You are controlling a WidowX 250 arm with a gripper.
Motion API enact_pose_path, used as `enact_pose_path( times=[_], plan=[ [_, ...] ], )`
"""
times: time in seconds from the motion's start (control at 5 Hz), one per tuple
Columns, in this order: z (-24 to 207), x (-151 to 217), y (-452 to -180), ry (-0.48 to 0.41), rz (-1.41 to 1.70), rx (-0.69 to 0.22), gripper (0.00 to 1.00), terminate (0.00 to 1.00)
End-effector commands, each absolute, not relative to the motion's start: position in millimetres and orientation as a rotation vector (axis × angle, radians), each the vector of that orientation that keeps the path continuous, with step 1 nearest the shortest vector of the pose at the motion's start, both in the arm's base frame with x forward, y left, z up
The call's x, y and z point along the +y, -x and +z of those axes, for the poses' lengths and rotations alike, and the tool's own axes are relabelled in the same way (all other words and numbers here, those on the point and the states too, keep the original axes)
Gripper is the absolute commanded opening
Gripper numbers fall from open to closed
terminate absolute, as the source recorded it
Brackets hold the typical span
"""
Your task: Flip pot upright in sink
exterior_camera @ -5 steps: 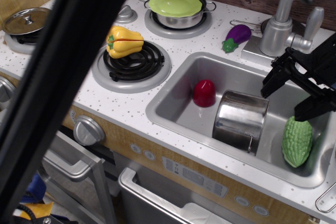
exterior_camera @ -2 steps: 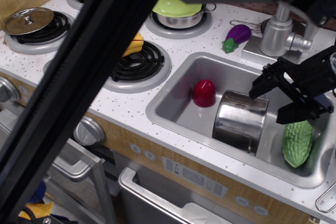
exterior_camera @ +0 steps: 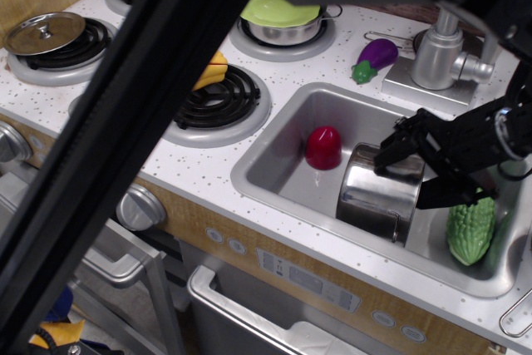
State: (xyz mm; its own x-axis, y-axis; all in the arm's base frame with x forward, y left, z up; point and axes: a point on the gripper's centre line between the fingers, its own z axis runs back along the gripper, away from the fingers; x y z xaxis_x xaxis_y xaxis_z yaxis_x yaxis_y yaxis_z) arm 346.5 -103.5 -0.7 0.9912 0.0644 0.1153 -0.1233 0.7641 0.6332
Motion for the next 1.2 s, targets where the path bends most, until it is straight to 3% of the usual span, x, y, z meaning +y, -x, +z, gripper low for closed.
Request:
enact_pose_path(
  times=[0.0, 0.4, 0.6, 1.0],
  plan=[
    [15.9, -94.9, -352.2, -0.613, 0.152, -0.180, 0.00, 0.00],
    [26.0, -82.8, -351.5, -0.568, 0.140, -0.156, 0.00, 0.00],
    [30.0, -76.0, -350.3, -0.498, 0.149, -0.152, 0.00, 0.00],
    [17.5, -65.9, -349.2, -0.388, 0.153, -0.197, 0.00, 0.00]
  ],
)
